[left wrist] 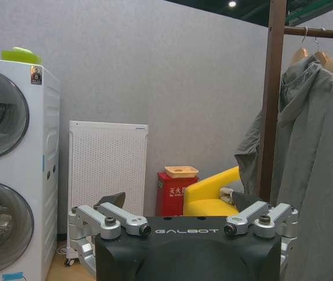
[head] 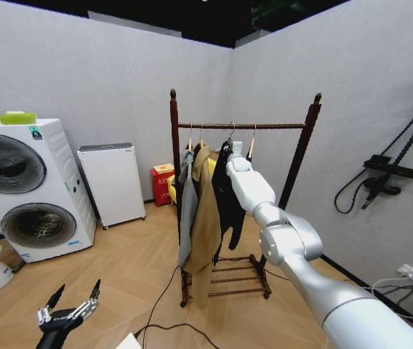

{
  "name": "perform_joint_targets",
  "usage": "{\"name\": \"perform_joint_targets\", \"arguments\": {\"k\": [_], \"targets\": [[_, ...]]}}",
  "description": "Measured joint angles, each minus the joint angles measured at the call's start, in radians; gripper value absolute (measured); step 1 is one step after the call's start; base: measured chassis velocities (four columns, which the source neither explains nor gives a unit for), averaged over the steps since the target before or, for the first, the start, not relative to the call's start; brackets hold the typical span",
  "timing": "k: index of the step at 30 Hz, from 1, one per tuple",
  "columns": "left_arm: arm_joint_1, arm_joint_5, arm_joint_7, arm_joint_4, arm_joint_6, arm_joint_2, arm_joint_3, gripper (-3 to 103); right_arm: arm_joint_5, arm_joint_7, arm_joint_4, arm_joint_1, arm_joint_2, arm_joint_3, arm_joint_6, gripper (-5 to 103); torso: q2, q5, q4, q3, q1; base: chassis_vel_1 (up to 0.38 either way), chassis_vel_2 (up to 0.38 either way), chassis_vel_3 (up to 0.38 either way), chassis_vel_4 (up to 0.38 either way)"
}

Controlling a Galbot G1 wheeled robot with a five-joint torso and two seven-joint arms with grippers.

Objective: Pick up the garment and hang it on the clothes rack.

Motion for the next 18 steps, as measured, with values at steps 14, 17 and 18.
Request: {"name": "perform_joint_targets", "arguments": {"k": [14,17,18], "targets": [[0.0,0.0,0.0,0.0,0.0,0.0,0.0,100,0.009,-0.03,-0.054,0.067,0.003,-0.005,-0.04,9,-0.001,0.0006,-0.0002,0.001,0.0,0.0,0.0,0.0,0.0],[0.0,0.0,0.0,0.0,0.0,0.0,0.0,100,0.009,-0.035,-0.059,0.079,0.004,-0.007,-0.047,9,-0.001,0.0006,-0.0001,0.001,0.0,0.0,0.0,0.0,0.0],[0.0,0.0,0.0,0.0,0.0,0.0,0.0,100,0.008,-0.037,-0.062,0.087,0.004,-0.009,-0.049,9,-0.001,0.0007,0.0002,0.001,0.001,0.0,0.0,0.0,0.0]]}}
